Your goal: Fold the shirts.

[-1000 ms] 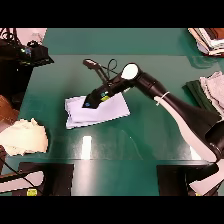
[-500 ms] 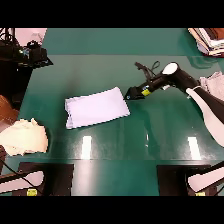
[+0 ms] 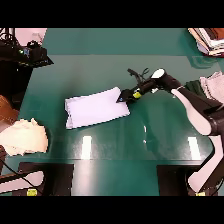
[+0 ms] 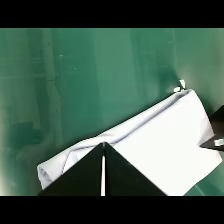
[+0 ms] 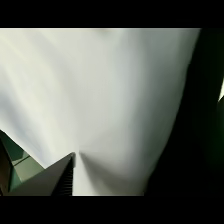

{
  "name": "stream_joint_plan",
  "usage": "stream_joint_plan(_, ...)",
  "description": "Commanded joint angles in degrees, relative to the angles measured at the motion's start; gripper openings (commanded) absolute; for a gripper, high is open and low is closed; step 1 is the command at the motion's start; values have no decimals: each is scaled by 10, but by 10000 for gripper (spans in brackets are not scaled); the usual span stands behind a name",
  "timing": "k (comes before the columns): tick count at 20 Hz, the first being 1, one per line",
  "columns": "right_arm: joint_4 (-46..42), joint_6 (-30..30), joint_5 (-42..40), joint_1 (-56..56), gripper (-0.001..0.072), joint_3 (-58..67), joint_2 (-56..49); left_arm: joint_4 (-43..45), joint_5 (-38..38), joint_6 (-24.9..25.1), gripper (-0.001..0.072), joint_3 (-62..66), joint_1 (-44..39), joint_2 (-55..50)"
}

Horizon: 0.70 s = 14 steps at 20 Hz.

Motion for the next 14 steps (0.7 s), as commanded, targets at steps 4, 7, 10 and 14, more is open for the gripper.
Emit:
stream_joint_plan(4, -2, -4, 7, 54, 16, 83, -40, -48, 0, 1, 25, 0, -2, 0)
stream_joint_plan(7, -10, -3, 8, 30, 16, 105, -20, -48, -2, 1, 25, 0, -33, 0)
stream_joint_plan(10, -47, 20, 6, -43, 16, 113, 34, -48, 5, 1, 25, 0, -91, 0)
stream_joint_plan(14, -118, 40, 8, -197, 16, 113, 123, -49, 38, 7, 25, 0, -168, 0)
